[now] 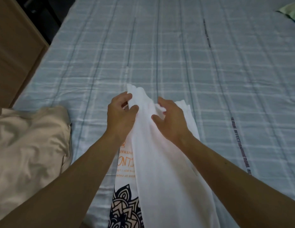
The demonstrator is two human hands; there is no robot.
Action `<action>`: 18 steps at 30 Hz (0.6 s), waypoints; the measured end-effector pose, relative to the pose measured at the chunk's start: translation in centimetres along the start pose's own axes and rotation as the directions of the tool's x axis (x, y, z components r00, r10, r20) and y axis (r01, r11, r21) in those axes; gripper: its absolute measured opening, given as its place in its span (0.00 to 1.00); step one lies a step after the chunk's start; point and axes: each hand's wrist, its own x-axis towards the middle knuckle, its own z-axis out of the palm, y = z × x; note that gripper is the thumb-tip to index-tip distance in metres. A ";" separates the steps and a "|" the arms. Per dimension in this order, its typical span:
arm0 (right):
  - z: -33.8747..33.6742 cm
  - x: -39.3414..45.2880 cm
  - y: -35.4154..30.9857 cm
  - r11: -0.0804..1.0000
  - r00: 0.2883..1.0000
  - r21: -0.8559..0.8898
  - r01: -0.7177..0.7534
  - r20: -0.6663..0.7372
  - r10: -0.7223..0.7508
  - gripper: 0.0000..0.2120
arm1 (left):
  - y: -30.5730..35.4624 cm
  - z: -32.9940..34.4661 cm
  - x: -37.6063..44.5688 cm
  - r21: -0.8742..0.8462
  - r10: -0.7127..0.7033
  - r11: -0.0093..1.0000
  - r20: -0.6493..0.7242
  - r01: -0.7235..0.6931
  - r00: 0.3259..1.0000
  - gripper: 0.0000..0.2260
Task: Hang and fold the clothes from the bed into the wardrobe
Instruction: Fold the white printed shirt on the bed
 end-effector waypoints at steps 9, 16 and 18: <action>-0.2 -15.4 4.1 0.837 0.950 -0.457 0.302 0.223 -0.221 0.27 | -5.3 0.2 -9.2 0.777 0.283 0.324 0.466 -0.540 0.839 0.23; 1.2 -19.2 10.5 0.741 0.929 -0.581 0.336 0.334 -0.160 0.34 | -11.4 1.9 -12.3 0.793 0.152 0.177 0.563 -0.582 0.813 0.30; 1.4 -19.0 10.4 0.734 0.930 -0.589 0.339 0.327 -0.166 0.34 | -11.4 1.9 -12.1 0.790 0.144 0.173 0.571 -0.589 0.808 0.30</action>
